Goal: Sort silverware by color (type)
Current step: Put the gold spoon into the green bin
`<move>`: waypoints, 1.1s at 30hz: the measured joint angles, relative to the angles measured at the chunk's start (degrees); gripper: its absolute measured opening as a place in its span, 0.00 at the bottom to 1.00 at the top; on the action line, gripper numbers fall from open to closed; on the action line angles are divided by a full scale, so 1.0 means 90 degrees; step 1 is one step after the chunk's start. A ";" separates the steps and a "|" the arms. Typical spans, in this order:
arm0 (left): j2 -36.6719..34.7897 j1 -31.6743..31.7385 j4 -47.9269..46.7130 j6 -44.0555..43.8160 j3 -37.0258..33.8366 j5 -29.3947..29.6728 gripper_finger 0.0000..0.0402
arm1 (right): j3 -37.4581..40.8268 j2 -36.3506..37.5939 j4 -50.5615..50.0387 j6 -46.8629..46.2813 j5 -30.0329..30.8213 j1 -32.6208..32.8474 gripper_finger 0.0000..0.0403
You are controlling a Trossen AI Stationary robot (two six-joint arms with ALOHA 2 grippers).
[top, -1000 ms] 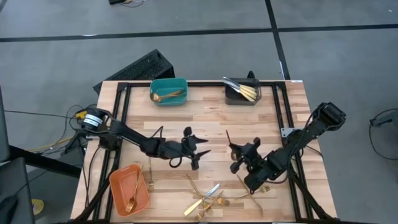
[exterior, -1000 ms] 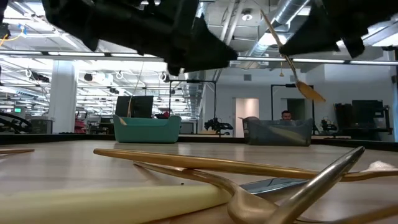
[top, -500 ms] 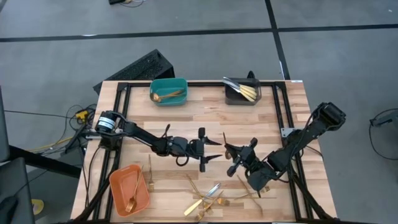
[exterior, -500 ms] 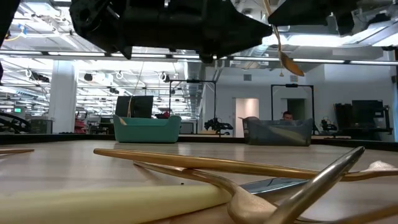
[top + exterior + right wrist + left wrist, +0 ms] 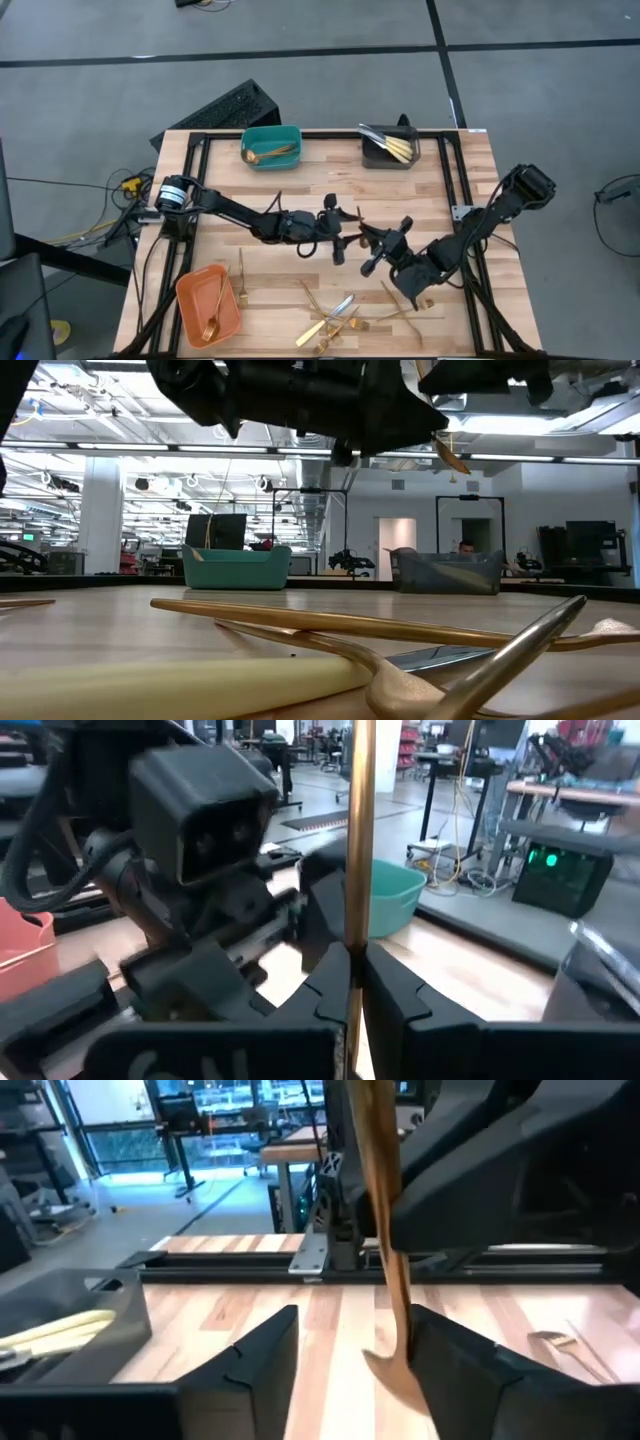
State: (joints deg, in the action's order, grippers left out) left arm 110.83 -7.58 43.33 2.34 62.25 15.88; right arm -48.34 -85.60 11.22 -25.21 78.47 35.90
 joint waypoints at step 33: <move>-0.2008 0.1566 -0.8341 0.2376 0.0031 0.4980 0.00 | -0.0005 0.0066 -0.0450 0.1136 -0.1077 -0.0945 0.38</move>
State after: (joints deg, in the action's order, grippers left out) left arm 92.75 6.52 -31.73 23.72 62.52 60.69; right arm -48.38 -85.01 7.17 -14.98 68.77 27.39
